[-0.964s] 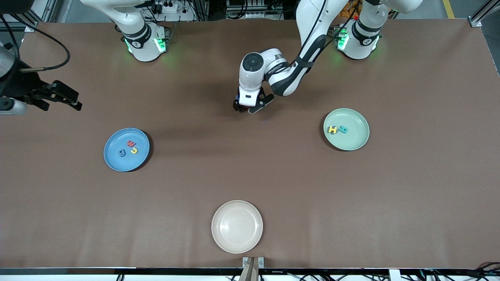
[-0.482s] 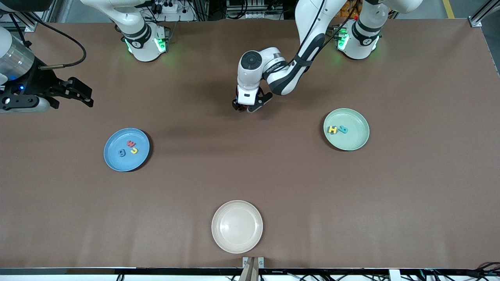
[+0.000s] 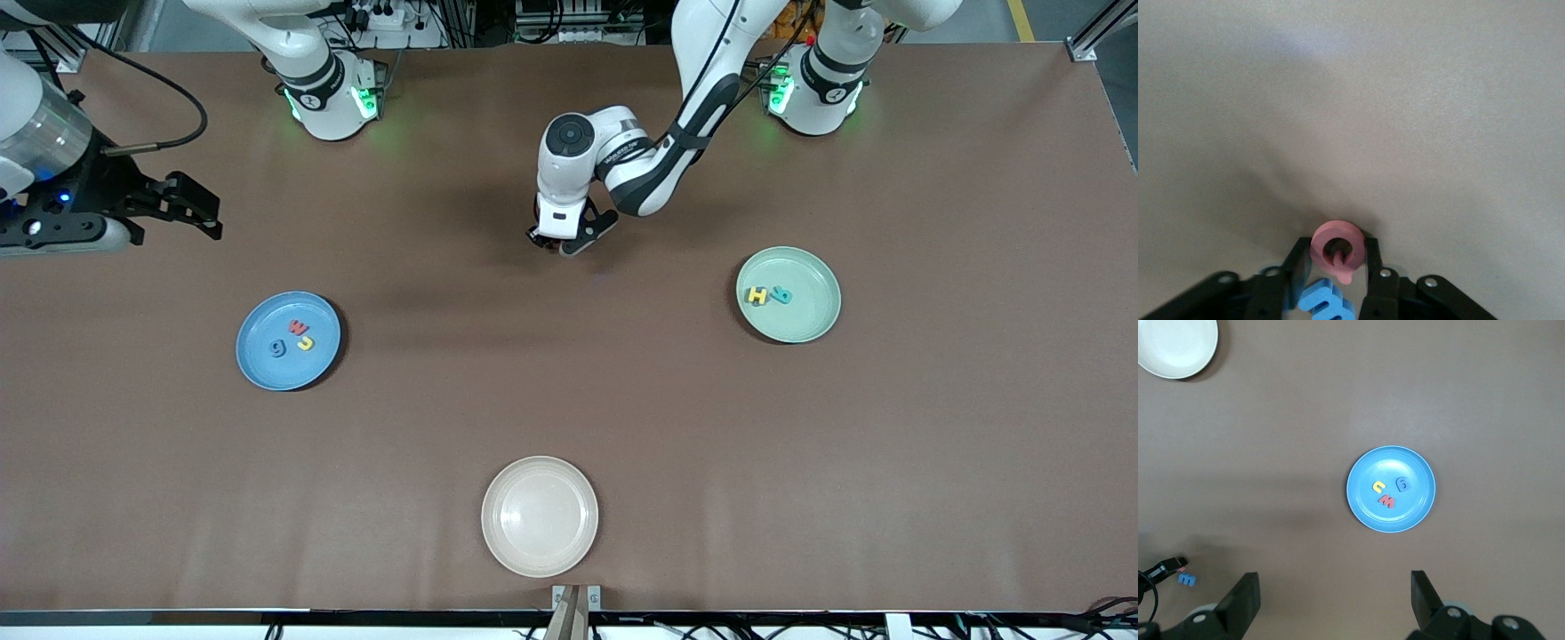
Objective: Sort upper and lower case letters into plates
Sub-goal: 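Grasp the pink Q with the left gripper while the right gripper returns, then carry the Q to the green plate while the right gripper reaches m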
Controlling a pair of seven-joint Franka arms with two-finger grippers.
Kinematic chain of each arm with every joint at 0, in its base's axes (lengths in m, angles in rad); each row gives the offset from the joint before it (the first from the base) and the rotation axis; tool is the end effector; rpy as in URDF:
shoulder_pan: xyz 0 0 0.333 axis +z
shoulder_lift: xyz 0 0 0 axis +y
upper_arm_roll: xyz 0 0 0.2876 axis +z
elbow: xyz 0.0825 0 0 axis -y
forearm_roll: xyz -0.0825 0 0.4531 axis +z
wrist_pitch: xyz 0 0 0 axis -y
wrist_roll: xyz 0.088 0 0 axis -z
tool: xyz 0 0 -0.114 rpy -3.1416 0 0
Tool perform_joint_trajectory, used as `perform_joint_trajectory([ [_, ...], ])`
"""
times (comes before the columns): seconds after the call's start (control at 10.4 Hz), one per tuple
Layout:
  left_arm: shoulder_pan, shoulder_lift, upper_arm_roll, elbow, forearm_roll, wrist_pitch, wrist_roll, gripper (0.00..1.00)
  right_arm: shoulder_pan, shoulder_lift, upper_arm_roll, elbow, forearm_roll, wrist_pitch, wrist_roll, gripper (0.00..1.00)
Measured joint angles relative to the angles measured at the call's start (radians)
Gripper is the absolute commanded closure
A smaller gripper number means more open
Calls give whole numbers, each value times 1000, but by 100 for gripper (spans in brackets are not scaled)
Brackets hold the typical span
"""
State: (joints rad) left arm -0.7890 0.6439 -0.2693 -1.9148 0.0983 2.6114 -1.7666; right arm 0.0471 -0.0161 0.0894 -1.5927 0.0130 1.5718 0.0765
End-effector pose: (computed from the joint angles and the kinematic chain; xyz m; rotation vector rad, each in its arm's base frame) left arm 0.3153 -0.5759 0.0863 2.8676 1.0193 -0.1397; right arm 0.6129 0.0860 0.5873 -3.1292 -0.0938 0.0095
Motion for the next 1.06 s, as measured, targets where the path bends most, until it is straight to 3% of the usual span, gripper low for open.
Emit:
perform_joint_trajectory([
  [0.29,5,0,4,7,0,-22,1,90,0,0,3,0,0,5,-8,0],
  [0.77,94,-15,19,66,7,-214,193,90,-1,0,9,-3,0,1,-16,0],
  [1.06,171,-76,16,72,7,-336,373,90,2,1,70,-43,1,15,26,0],
])
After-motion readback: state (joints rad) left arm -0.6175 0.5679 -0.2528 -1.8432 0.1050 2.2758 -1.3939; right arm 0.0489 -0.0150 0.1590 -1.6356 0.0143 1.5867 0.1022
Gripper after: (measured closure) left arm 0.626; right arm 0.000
